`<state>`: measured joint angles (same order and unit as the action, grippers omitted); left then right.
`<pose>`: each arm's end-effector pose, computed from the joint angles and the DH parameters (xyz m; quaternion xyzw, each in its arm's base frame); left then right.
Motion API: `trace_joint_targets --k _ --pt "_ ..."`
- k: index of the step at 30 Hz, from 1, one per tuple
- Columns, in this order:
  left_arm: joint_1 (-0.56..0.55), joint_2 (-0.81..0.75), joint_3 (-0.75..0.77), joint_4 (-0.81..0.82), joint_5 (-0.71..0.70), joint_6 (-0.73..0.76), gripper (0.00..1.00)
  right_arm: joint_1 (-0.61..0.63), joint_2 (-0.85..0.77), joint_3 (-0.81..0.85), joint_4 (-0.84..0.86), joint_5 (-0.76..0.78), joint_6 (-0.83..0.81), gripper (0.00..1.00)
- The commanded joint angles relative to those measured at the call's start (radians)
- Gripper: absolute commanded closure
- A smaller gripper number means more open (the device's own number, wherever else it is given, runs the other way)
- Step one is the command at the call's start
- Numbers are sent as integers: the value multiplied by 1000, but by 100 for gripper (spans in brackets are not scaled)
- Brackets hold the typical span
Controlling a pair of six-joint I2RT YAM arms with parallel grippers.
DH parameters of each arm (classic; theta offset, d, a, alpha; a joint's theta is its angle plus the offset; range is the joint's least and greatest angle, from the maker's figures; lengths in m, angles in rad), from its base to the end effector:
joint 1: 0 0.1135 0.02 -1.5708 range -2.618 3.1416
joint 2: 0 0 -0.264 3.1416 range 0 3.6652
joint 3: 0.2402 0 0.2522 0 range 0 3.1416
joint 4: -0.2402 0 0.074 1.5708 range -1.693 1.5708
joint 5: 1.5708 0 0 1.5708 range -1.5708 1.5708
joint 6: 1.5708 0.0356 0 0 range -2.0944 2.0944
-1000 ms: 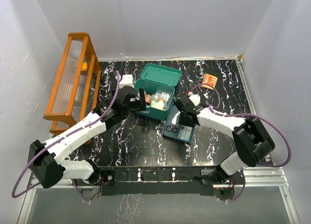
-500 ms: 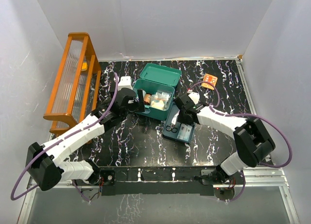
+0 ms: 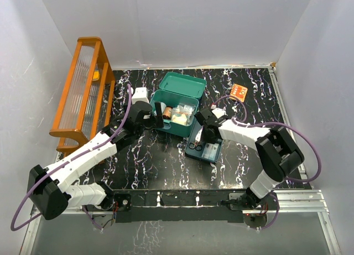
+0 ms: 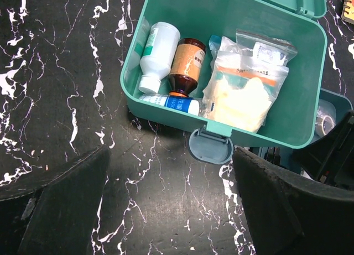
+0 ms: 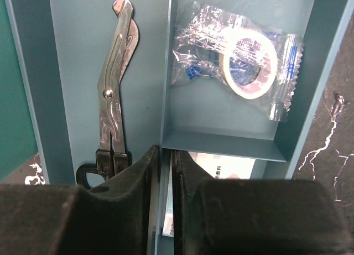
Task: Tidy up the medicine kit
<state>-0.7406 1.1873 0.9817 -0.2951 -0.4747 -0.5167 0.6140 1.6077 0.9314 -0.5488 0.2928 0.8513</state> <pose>0.2073 -0.1674 0.3163 -0.0257 0.8443 -0.1278 0.5198 0.2470 0.1615 0.1691 0.1403 0.9647 0.0070 0.2226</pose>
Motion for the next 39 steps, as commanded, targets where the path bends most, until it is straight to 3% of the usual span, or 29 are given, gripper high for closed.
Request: trace_joint_targets --k 1,7,24,29,33,39 --pt "7 -26 -11 9 5 3 8 1 27 64 32 25 5 89" --pt "9 -21 -15 14 21 -5 8 1 43 95 -3 53 -32 100" --pt "35 37 30 33 109 -49 5 -10 -167 124 -197 93 -193 100" --pt "35 113 99 172 418 121 12 -21 -253 124 -258 84 -202 100" --pt "35 237 177 218 546 148 15 -39 -311 113 -295 81 -199 100" --pt "10 412 277 263 730 166 30 -71 -368 121 -326 75 -198 100"
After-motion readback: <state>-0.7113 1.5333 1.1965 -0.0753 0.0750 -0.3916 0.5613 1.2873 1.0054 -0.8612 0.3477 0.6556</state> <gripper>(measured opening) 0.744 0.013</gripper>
